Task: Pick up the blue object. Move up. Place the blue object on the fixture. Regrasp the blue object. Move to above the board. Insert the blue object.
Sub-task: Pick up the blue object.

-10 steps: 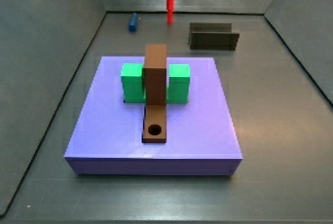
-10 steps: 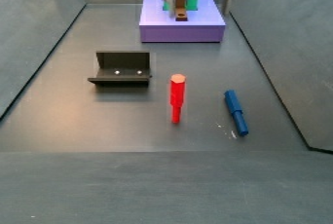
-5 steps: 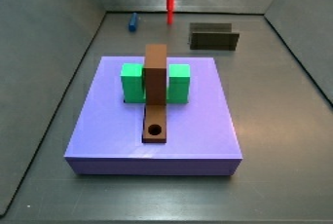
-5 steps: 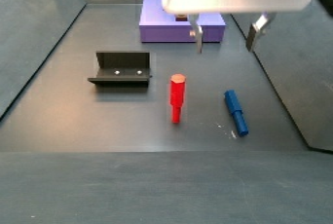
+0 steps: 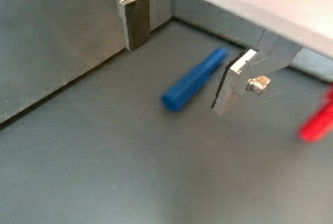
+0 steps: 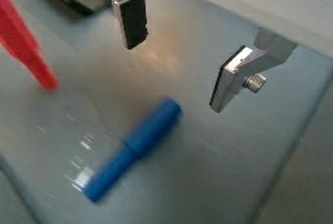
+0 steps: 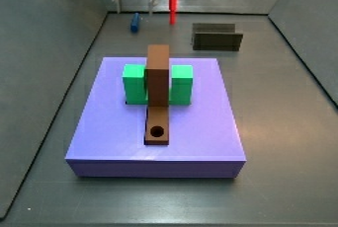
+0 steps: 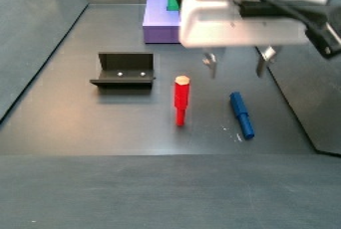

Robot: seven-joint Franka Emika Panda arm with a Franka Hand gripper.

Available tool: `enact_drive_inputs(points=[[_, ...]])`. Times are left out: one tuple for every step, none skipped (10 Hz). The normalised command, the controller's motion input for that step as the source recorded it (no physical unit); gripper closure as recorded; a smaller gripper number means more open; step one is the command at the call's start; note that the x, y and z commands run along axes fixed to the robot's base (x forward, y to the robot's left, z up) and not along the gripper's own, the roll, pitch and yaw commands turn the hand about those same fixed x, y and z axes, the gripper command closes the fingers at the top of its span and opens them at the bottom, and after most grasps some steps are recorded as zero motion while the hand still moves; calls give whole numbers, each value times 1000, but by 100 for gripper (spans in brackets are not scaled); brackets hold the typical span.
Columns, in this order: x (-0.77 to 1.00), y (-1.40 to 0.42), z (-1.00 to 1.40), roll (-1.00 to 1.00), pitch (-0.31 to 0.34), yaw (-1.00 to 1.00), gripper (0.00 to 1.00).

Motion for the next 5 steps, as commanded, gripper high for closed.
enact_drive_inputs(points=[[-406, 0, -440, 266, -10, 0, 0], [-54, 29, -246, 279, 0, -6, 0], [57, 51, -246, 271, 10, -54, 0], [257, 49, -223, 279, 50, -57, 0], [374, 31, -231, 274, 54, -23, 0]])
